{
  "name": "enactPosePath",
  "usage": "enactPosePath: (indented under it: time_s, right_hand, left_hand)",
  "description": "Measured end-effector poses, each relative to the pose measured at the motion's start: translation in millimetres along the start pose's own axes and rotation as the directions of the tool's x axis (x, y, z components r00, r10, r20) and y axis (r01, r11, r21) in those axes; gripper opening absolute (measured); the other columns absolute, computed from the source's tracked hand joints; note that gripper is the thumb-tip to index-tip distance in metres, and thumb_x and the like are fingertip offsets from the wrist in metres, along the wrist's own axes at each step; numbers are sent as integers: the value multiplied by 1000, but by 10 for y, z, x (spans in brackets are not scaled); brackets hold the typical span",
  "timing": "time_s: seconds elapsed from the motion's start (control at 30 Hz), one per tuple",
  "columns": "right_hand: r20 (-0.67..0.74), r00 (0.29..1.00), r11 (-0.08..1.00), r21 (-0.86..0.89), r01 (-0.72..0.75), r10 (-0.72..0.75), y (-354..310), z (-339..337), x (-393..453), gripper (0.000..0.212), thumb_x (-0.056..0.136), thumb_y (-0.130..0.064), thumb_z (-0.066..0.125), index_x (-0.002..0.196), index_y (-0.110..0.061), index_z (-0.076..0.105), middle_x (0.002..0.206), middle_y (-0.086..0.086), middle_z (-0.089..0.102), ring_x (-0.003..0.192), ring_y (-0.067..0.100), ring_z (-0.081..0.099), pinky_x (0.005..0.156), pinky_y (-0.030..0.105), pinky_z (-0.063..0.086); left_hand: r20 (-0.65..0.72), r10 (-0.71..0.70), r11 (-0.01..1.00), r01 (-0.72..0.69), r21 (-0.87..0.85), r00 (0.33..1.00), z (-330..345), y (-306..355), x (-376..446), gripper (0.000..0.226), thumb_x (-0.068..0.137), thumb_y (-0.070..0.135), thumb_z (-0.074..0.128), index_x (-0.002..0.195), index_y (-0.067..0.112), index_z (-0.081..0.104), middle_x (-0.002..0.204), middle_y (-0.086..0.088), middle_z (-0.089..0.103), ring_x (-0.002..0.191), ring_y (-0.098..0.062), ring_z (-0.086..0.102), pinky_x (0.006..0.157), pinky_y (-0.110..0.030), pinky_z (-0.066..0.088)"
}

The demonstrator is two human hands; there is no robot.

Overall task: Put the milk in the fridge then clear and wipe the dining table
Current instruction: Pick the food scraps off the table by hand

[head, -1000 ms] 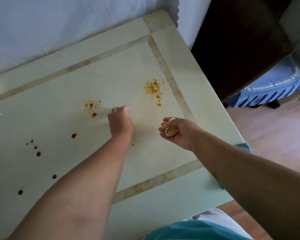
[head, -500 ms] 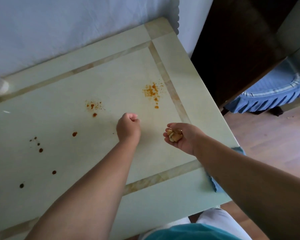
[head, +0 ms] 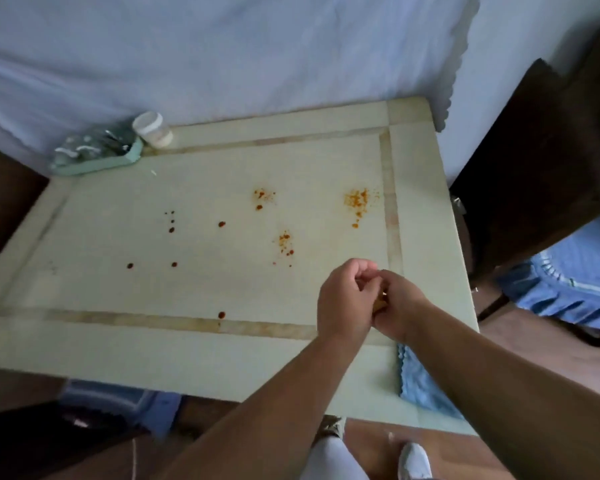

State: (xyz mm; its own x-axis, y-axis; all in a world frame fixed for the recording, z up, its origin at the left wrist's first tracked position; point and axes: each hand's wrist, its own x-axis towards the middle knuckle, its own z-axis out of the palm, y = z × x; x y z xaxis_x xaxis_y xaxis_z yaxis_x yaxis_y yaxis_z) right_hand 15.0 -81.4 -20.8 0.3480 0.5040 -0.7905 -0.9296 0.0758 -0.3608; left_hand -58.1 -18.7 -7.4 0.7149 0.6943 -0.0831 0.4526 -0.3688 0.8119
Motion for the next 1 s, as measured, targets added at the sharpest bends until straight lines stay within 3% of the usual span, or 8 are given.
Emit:
enactPosePath:
  time_s: [0.07, 0.17, 0.27, 0.33, 0.47, 0.6, 0.8, 1.0]
  right_hand:
    - [29, 999, 999, 11, -33, 33, 71, -64, -112, 27, 100, -16, 45, 83, -6, 64, 60, 7, 67, 42, 12, 62, 36, 19, 45]
    - [57, 993, 993, -56, -100, 104, 185, -163, -246, 25, 100, -17, 45, 89, -2, 62, 57, 9, 60, 42, 16, 58, 42, 24, 50]
    - [63, 990, 986, -113, -121, 128, 261, -224, -364, 20, 98, -15, 48, 96, 2, 59, 71, 16, 66, 61, 24, 65, 54, 33, 58]
    - [47, 991, 984, -133, -120, 127, 281, -227, -430, 19, 97, -15, 51, 89, 1, 58, 78, 18, 63, 72, 28, 64, 60, 37, 60]
    - [39, 997, 986, -153, -67, 74, 310, -193, -487, 18, 96, -14, 52, 85, 0, 56, 74, 17, 57, 70, 27, 59, 58, 34, 60]
    - [8, 1000, 988, -154, -13, 15, 445, -147, -523, 12, 92, -10, 57, 84, -2, 58, 73, 15, 58, 68, 25, 60, 56, 30, 59]
    - [-61, 998, 981, -193, 10, -22, 868, -6, -619, 9, 92, -3, 58, 83, 0, 58, 71, 15, 57, 64, 22, 59, 53, 27, 58]
    - [-59, 998, 993, -118, 23, -30, 1299, 170, -768, 4, 91, -2, 61, 93, 3, 60, 73, 16, 61, 65, 24, 62, 52, 29, 58]
  left_hand:
    - [-53, -1, 1000, 1, 0, 999, 22, -24, -237, 20, 88, 26, 66, 107, 31, 65, 100, 15, 68, 92, 1, 63, 84, -24, 55]
    - [-149, 1, 999, -7, -35, 989, 15, -93, -534, 23, 89, 31, 64, 112, 29, 63, 102, 15, 64, 91, 1, 61, 81, -22, 55]
    - [-233, -32, 999, 25, -36, 972, -63, -136, -747, 22, 93, 33, 59, 114, 29, 61, 105, 16, 62, 91, 4, 59, 80, -19, 55]
    - [-246, -123, 991, 105, -83, 962, -148, -191, -859, 23, 94, 34, 56, 116, 29, 62, 108, 16, 63, 93, 5, 58, 83, -20, 54]
    - [-242, -372, 923, 329, -202, 896, -368, -469, -1017, 20, 94, 31, 50, 111, 31, 61, 109, 14, 64, 101, -7, 62, 91, -35, 53]
    - [-241, -469, 876, 413, -250, 850, -551, -704, -1081, 17, 94, 26, 51, 108, 29, 61, 109, 6, 68, 102, -16, 65, 93, -44, 53]
    - [-129, -377, 912, 343, -225, 917, -724, -780, -1282, 23, 92, 27, 52, 113, 28, 62, 109, 9, 65, 102, -13, 64, 94, -41, 54]
    - [-63, -291, 941, 274, -201, 955, -965, -926, -1426, 19, 95, 30, 55, 113, 30, 62, 110, 13, 65, 102, -11, 63, 94, -40, 55]
